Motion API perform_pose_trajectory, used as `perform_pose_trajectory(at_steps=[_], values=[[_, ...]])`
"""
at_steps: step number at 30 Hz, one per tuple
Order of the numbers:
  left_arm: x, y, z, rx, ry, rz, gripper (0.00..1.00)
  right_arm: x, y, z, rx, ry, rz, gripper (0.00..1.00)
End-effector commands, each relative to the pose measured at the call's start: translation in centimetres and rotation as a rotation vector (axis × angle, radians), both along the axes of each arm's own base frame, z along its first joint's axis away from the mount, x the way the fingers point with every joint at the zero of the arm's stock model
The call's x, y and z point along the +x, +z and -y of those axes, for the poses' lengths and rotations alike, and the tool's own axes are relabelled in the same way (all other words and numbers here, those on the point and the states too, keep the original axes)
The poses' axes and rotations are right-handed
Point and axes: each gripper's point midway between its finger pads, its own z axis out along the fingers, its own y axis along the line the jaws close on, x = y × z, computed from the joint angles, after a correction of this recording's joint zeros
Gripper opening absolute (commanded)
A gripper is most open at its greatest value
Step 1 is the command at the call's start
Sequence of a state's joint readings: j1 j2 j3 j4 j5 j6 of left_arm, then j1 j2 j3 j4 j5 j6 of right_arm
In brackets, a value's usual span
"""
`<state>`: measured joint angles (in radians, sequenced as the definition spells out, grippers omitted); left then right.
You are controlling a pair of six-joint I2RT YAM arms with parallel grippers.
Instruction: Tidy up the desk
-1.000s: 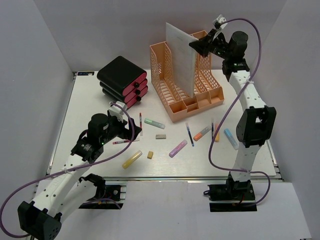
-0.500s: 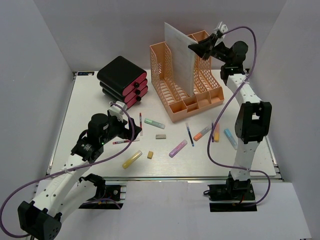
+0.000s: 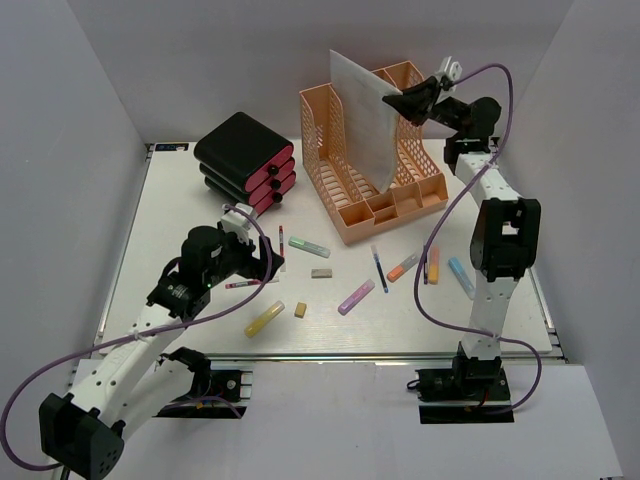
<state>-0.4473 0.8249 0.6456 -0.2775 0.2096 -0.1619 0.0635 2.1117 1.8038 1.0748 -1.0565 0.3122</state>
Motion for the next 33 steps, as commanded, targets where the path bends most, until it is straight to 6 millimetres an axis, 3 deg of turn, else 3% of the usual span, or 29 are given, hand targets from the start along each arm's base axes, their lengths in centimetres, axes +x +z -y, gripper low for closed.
perform_pose_trajectory(at_steps=[1,6,15,22,29,30,33], values=[[0.2,-0.2,0.1,-0.001,0.001,-0.001,0.93,-1.5,2.1,0.5,-0.047,0.042,0.156,0.00],[0.1,-0.2,0.2,0.000,-0.002,-0.002,0.93,-2.2,2.1,0.4,-0.034,0.072,0.148,0.00],[0.1,-0.4,0.3,-0.001,-0.007,-0.008,0.93,-3.0,5.3,-0.1,0.095,0.061,0.132,0.00],[0.1,-0.5,0.3,-0.002,-0.012,-0.012,0.93,-2.8,5.1,-1.0,0.117,0.052,0.147,0.00],[0.1,-0.6,0.3,0.001,-0.010,-0.016,0.93,-4.1,4.8,-2.8,0.090,0.109,0.199,0.00],[0.1,-0.7,0.4,0.002,-0.012,-0.019,0.93,-3.9,4.8,-2.0,0.074,0.100,0.213,0.00],[0.1,-0.9,0.4,0.004,-0.013,-0.025,0.93,-4.1,4.2,-2.3,0.044,0.108,0.253,0.00]])
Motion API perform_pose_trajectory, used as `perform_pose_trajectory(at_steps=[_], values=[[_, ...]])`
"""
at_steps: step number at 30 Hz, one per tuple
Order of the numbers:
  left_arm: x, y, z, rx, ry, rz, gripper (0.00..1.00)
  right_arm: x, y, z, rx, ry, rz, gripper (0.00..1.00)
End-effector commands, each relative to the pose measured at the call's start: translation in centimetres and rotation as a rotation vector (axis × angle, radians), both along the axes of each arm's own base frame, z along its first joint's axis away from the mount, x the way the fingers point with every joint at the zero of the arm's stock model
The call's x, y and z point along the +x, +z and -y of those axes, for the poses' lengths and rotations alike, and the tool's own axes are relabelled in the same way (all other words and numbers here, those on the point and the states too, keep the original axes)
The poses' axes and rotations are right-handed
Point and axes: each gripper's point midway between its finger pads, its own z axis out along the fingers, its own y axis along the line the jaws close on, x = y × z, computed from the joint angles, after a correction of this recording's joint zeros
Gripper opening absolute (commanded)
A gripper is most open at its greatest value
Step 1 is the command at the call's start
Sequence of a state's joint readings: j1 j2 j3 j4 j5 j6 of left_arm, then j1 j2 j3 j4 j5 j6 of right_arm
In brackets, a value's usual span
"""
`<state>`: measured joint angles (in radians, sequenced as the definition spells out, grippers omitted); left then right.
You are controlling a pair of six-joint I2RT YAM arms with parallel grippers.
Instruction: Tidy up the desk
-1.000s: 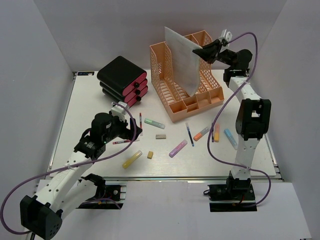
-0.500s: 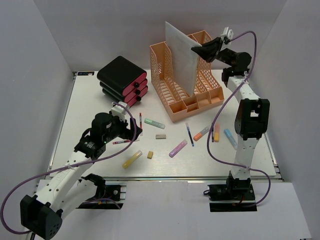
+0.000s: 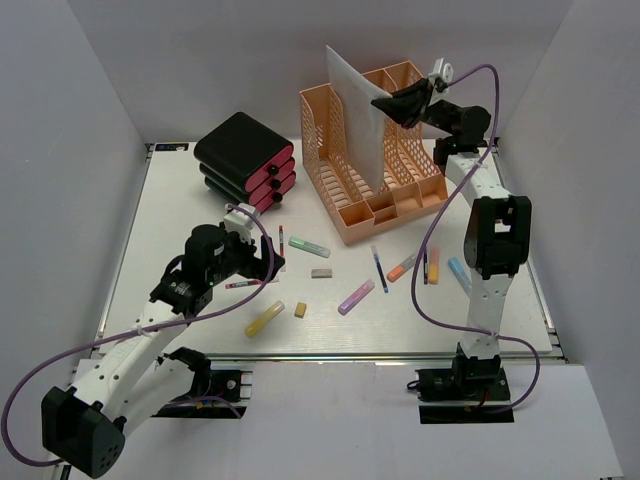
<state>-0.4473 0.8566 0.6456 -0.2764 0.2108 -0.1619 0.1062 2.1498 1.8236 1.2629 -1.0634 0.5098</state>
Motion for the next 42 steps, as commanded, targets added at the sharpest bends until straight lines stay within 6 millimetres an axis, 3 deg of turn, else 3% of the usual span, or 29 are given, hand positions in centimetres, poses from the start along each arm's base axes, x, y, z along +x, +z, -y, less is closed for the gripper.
perform_pose_trajectory(at_steps=[1,10,19,22,26,30,31,32,34,38,40,41,42], values=[[-0.1,0.1,0.3,-0.012,-0.014,0.003,0.93,-1.9,3.1,0.3,-0.001,-0.009,0.268,0.00],[-0.1,0.0,0.3,-0.010,-0.015,0.001,0.93,-1.4,2.3,0.5,-0.024,-0.015,0.303,0.00],[-0.1,0.0,0.4,-0.010,-0.018,0.003,0.93,-1.3,-2.2,1.3,-0.060,-0.001,0.210,0.00],[-0.1,0.1,0.4,-0.011,-0.020,0.006,0.93,-1.7,-2.8,1.5,-0.056,-0.008,0.186,0.00],[-0.2,0.3,0.4,-0.015,-0.021,0.013,0.93,-2.1,-4.5,1.9,-0.061,-0.008,0.129,0.29],[-0.2,0.5,0.3,-0.020,-0.015,0.018,0.93,-2.5,-5.1,2.4,-0.059,-0.018,0.096,0.44],[-0.3,0.7,0.3,-0.023,-0.016,0.021,0.93,-2.6,-5.0,2.8,-0.056,-0.027,0.091,0.52],[-0.2,0.7,0.3,-0.024,-0.014,0.020,0.93,-2.8,-4.9,3.1,-0.054,-0.038,0.084,0.76],[-0.2,0.9,0.3,-0.028,-0.012,0.024,0.93,-2.3,-4.9,4.1,-0.057,-0.080,0.056,0.89],[-0.1,1.3,0.0,-0.042,0.015,0.034,0.93,-3.2,-3.3,5.3,-0.060,-0.169,0.026,0.89],[0.6,1.3,-0.8,-0.048,0.098,0.032,0.94,-2.9,-4.4,7.8,-0.065,-0.239,-0.081,0.89],[0.7,1.3,-1.0,-0.053,0.114,0.020,0.94,-3.9,-2.9,8.2,-0.070,-0.268,-0.063,0.89],[0.9,1.2,-1.2,-0.050,0.133,0.012,0.95,-3.9,-2.7,9.1,-0.067,-0.316,-0.093,0.89]])
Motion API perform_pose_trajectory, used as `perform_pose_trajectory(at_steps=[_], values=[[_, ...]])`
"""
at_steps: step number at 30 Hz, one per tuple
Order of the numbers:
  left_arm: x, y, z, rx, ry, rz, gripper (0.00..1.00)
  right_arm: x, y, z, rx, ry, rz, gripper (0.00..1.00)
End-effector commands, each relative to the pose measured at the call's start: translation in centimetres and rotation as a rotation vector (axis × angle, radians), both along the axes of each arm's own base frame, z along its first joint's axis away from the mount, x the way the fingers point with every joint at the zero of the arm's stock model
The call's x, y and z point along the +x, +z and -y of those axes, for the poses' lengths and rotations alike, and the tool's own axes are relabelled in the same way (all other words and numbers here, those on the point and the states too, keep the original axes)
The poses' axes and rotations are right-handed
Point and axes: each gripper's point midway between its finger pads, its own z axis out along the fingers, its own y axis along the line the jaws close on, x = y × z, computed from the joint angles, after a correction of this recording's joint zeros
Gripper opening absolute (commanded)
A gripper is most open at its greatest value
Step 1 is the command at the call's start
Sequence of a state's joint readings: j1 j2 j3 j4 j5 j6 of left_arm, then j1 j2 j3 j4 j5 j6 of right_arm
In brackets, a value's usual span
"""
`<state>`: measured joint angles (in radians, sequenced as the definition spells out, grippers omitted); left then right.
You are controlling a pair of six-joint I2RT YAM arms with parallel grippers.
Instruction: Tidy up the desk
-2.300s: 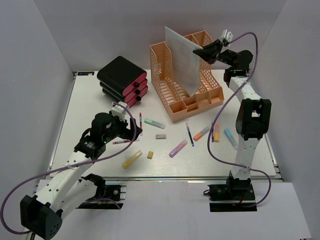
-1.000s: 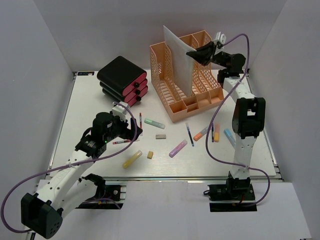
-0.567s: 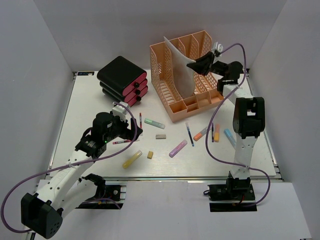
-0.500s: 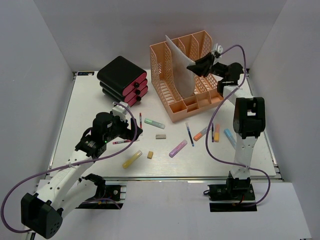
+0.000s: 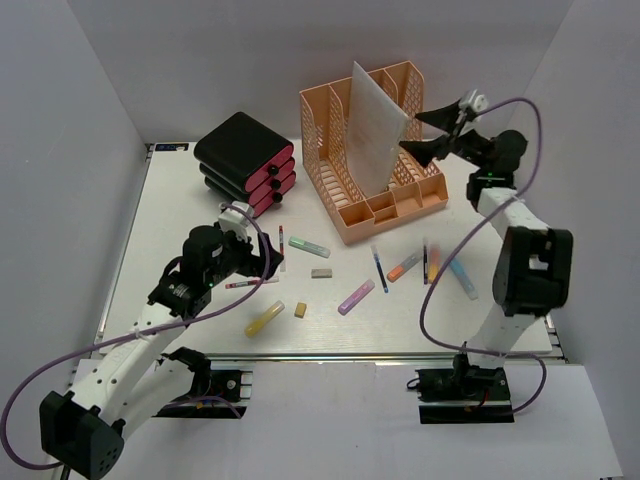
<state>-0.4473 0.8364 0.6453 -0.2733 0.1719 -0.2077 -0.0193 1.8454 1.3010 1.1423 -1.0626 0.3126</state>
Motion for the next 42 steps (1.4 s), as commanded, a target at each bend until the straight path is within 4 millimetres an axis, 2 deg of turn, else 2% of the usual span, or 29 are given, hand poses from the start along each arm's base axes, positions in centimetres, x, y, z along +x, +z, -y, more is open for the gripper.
perform_pose_trajectory(at_steps=[1,3,4,6,7,8,10,11,12,13,14,15,16,17,18,19,20,22,23,24,25,26,29,30,32,33,34,38,42], values=[[1.1,0.8,-1.1,-0.026,0.119,0.004,0.96,-1.9,3.0,2.7,-0.031,-0.163,-0.011,0.89],[1.2,1.1,-0.9,-0.043,0.128,-0.006,0.98,-2.7,2.7,3.8,-0.077,-0.256,-0.025,0.89],[1.5,1.6,-0.7,-0.055,0.132,-0.005,0.97,-4.9,1.8,4.0,-0.123,-0.281,-0.067,0.89],[1.5,2.4,-0.3,-0.094,0.135,-0.016,0.94,-6.8,1.0,4.4,-0.176,-0.335,-0.058,0.89],[1.6,2.8,-0.2,-0.106,0.134,-0.020,0.92,-9.1,0.9,4.6,-0.179,-0.340,-0.069,0.89],[1.9,3.5,0.1,-0.131,0.150,-0.029,0.90,-10.3,-0.5,4.6,-0.158,-0.340,-0.188,0.89],[2.4,4.9,0.4,-0.150,0.164,-0.034,0.79,-12.6,-1.4,4.5,-0.157,-0.332,-0.264,0.89],[2.9,4.7,0.7,-0.160,0.185,-0.073,0.69,-14.6,-2.8,3.5,-0.184,-0.243,-0.325,0.84],[3.1,4.6,0.8,-0.159,0.196,-0.098,0.64,-15.9,-3.0,3.3,-0.189,-0.222,-0.354,0.78],[3.6,6.0,1.0,-0.195,0.218,-0.103,0.60,-17.2,-3.3,2.6,-0.185,-0.172,-0.382,0.72],[4.2,5.3,1.2,-0.183,0.238,-0.138,0.58,-17.9,-3.2,2.3,-0.160,-0.153,-0.421,0.67],[4.3,5.4,1.6,-0.180,0.236,-0.156,0.54,-18.5,-2.6,2.2,-0.147,-0.155,-0.418,0.49],[4.3,5.2,2.0,-0.184,0.253,-0.187,0.48,-18.8,-2.7,2.2,-0.139,-0.156,-0.434,0.37],[5.8,5.5,1.7,-0.158,0.323,-0.193,0.43,-19.0,-3.0,2.1,-0.132,-0.153,-0.454,0.27],[5.9,4.9,1.2,-0.126,0.362,-0.230,0.41,-19.1,-3.3,2.1,-0.125,-0.152,-0.480,0.10],[6.9,5.0,1.3,-0.121,0.419,-0.242,0.41,-19.3,-4.0,2.0,-0.125,-0.142,-0.519,0.03],[6.9,5.6,1.5,-0.124,0.433,-0.235,0.40,-19.4,-4.3,2.0,-0.125,-0.142,-0.534,0.03],[7.5,4.4,1.6,-0.091,0.493,-0.271,0.44,-19.5,-5.1,1.9,-0.119,-0.129,-0.572,0.12],[8.1,5.1,1.4,-0.080,0.532,-0.245,0.46,-19.5,-6.0,1.8,-0.119,-0.123,-0.591,0.26],[8.3,4.0,1.3,-0.041,0.560,-0.270,0.50,-19.6,-6.0,1.7,-0.103,-0.121,-0.606,0.31],[8.5,4.0,1.7,-0.041,0.573,-0.270,0.54,-19.5,-6.2,1.8,-0.095,-0.127,-0.607,0.34],[8.8,3.8,1.4,-0.025,0.599,-0.272,0.56,-19.9,-7.2,1.7,-0.082,-0.128,-0.626,0.44],[9.8,2.7,2.3,0.041,0.634,-0.300,0.61,-19.8,-7.0,1.9,-0.076,-0.151,-0.560,0.57],[11.2,2.6,2.9,0.054,0.658,-0.305,0.61,-19.9,-7.4,1.9,-0.081,-0.158,-0.575,0.57],[11.4,1.7,3.3,0.116,0.699,-0.335,0.64,-19.9,-7.7,2.0,-0.084,-0.166,-0.582,0.58],[12.6,2.9,3.4,0.104,0.741,-0.305,0.65,-20.0,-7.9,2.2,-0.086,-0.173,-0.583,0.59],[13.4,1.6,3.4,0.142,0.776,-0.318,0.66,-19.8,-7.8,2.3,-0.096,-0.182,-0.564,0.59],[14.6,0.9,3.3,0.190,0.848,-0.296,0.71,-20.6,-7.6,2.3,-0.100,-0.183,-0.561,0.60],[16.0,1.4,2.9,0.177,0.889,-0.245,0.71,-20.9,-7.3,2.2,-0.095,-0.177,-0.551,0.60]])
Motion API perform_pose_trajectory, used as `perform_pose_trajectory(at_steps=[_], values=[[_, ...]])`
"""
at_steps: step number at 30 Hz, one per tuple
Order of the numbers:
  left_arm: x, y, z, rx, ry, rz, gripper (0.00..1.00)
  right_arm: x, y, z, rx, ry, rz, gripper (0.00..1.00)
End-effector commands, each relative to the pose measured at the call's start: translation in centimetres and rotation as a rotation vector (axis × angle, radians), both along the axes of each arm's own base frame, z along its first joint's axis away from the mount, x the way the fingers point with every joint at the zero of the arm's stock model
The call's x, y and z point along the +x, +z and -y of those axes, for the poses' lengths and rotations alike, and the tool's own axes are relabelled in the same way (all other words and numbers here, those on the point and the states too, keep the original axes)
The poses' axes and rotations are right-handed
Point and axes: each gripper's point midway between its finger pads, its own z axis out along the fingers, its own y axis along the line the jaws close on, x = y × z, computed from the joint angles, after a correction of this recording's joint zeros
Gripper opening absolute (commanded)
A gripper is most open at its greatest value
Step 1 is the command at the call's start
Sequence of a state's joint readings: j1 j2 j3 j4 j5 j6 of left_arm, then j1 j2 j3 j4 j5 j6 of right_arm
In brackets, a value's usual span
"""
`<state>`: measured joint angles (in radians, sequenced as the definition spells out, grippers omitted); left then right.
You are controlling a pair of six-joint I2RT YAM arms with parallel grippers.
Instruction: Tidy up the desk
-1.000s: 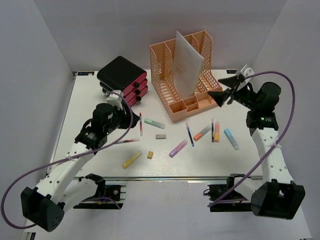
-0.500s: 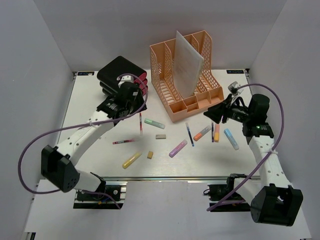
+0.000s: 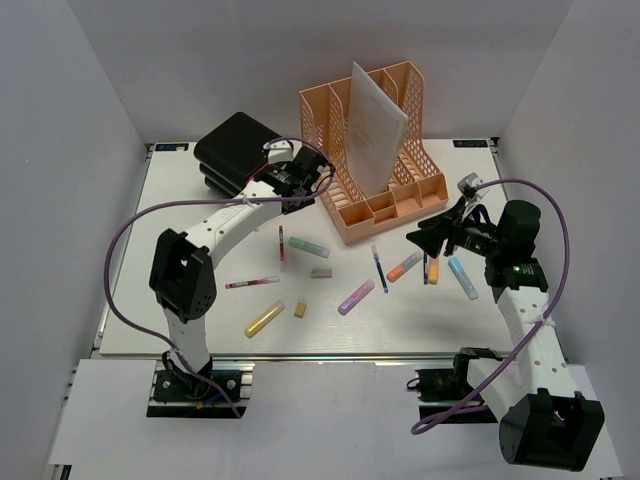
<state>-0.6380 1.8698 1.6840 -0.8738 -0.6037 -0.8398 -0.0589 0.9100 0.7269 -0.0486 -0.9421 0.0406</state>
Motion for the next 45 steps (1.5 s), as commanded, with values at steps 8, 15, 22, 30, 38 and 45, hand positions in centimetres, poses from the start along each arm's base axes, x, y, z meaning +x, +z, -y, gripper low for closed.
perform_pose_trajectory(at_steps=[8,15,22,30,38,45], values=[[4.2,3.9,-1.9,0.110,0.148,0.137,0.67,0.2,0.5,0.3,-0.014,-0.015,0.043,0.60],[5.7,3.4,-2.4,0.158,0.188,0.159,0.68,0.6,-0.1,0.5,-0.020,-0.034,0.027,0.60],[7.2,3.4,-2.9,0.249,0.233,0.184,0.69,1.0,-0.3,0.8,-0.026,-0.049,0.022,0.61],[8.7,3.0,-3.3,0.301,0.247,0.205,0.69,1.3,-0.7,1.1,-0.035,-0.067,0.014,0.61],[9.8,3.0,-4.0,0.367,0.256,0.228,0.67,1.5,-0.8,1.1,-0.038,-0.071,0.010,0.61],[10.3,2.2,-4.4,0.386,0.270,0.227,0.63,1.6,-1.0,1.2,-0.038,-0.074,0.005,0.61]])
